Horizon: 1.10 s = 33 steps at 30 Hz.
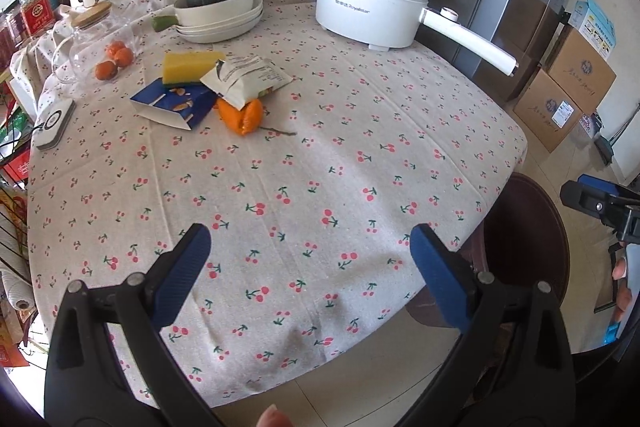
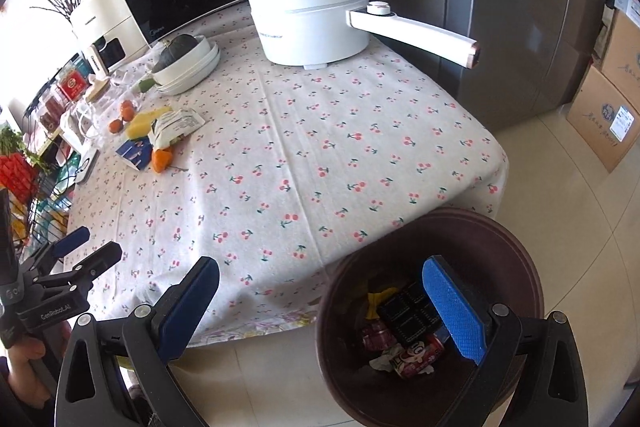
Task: Collect trash
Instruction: 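Move both tools back toward the blue snack box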
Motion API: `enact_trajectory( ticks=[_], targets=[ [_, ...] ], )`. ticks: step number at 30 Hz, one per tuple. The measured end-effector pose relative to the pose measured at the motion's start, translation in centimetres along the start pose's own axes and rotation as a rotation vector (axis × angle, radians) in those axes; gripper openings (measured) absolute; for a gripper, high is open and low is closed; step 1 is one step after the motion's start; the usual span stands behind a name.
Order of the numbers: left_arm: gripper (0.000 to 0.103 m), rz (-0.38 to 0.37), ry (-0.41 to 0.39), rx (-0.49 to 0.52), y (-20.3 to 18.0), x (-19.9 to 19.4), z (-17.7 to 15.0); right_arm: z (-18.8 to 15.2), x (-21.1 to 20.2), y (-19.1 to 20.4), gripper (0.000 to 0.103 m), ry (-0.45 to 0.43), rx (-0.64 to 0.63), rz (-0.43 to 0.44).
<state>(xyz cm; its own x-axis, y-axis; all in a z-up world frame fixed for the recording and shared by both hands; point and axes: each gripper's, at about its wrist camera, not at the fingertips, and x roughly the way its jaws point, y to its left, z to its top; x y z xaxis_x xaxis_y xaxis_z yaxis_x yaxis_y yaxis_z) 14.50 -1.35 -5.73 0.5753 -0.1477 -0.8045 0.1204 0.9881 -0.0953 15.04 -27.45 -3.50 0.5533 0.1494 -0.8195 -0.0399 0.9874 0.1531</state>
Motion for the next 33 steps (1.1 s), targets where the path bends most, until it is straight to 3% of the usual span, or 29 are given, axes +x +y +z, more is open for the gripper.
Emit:
enact_trajectory(
  ticks=[9,21,30,33],
  targets=[
    [0.1,0.042,-0.027,-0.087,5.2,-1.5,0.7,1.8,1.1,5.0,0.103,-0.012,-0.059,0.038],
    [0.102,0.16,-0.032,-0.139,10.8,-1.5,0.6,4.1,3.9,10.8,0.103,-0.048,-0.115,0.03],
    [0.102,0.153,0.047,-0.207,14.4,1.7,2.2,5.8,7.5,12.4,0.103,0.008,-0.107,0.046],
    [0.102,0.148,0.031,-0.246,15.2,3.2,3.5,6.7,8.8,12.0,0.103,0.019,-0.079,0.042]
  ],
)
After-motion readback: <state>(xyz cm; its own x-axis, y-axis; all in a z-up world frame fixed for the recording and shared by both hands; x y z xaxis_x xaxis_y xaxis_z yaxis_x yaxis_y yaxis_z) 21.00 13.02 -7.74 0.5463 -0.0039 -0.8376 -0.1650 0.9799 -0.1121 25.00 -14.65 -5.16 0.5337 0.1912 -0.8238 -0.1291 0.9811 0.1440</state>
